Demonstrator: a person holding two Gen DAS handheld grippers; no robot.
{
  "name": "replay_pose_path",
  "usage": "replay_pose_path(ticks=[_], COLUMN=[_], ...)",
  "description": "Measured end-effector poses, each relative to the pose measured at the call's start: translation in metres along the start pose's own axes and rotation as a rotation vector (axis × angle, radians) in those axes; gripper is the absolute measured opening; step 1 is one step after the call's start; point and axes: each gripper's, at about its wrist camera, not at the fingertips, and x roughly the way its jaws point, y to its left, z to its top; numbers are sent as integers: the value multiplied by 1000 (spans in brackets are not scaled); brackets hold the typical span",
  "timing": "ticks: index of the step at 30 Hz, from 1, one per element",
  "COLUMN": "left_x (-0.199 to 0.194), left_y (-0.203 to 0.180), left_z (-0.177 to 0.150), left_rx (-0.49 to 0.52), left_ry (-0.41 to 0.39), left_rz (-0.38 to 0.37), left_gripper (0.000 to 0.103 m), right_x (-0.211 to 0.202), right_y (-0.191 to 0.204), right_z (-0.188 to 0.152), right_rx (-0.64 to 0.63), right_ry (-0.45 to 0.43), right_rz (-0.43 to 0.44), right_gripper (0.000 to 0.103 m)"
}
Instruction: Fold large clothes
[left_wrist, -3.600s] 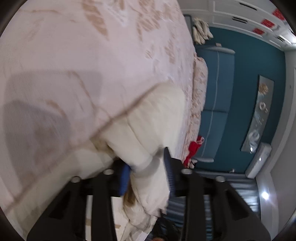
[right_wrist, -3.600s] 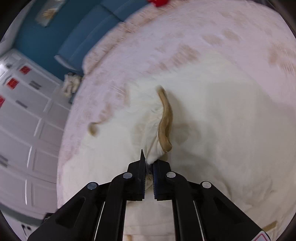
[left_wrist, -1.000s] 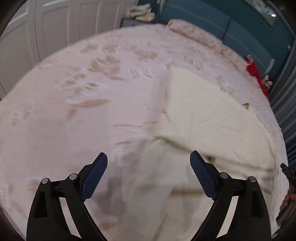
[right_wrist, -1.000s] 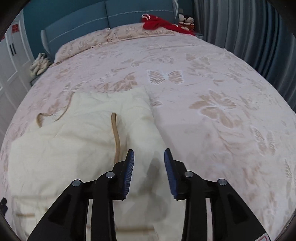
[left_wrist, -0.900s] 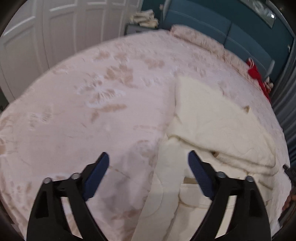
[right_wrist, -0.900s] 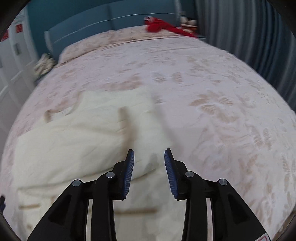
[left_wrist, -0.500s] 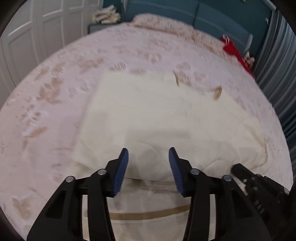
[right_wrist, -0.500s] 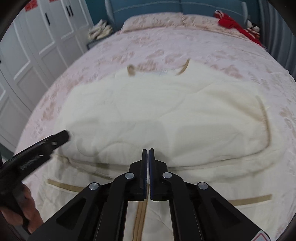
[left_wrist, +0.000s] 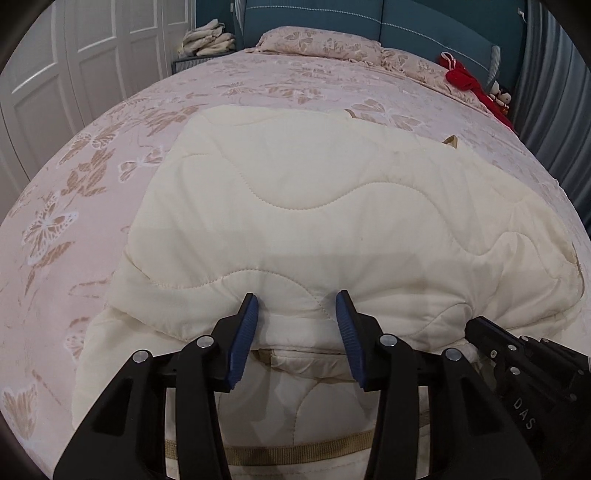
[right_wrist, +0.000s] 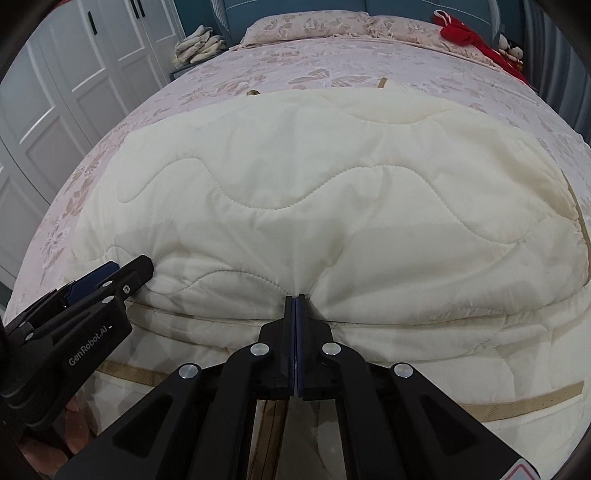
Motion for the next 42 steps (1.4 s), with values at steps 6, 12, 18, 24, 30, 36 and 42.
replay_pose_path(ticks=[6,12,18,24,30,36,42], left_x=[1,4,3,-32,-28,50,98], left_y=[-1,-2,-2,32,83,97,83], left_z=[-6,-7,-9,17,106,159,147], left_rx=[6,13,10,-120,-258,-324,-227], left_ry=[-40,-63,-71,-64,-94,14,46], left_rz=[9,16,14,-146,-169,-122,-27], left_gripper=[43,44,44,54,60,60,60], right_x=[2,3,3,-23,-43,29,109], right_y=[3,0,-8,-30,-22,18,45], right_z=[-6,-11,-12,5,75,164,202], right_rx=[-30,-17,8,97,93,88,27], right_ry=[-42,-64,-77,-33,-136,-80,23], right_rz=[-32,-15,26,133,178,220,127], right_gripper=[0,0,0,0,26,40,40])
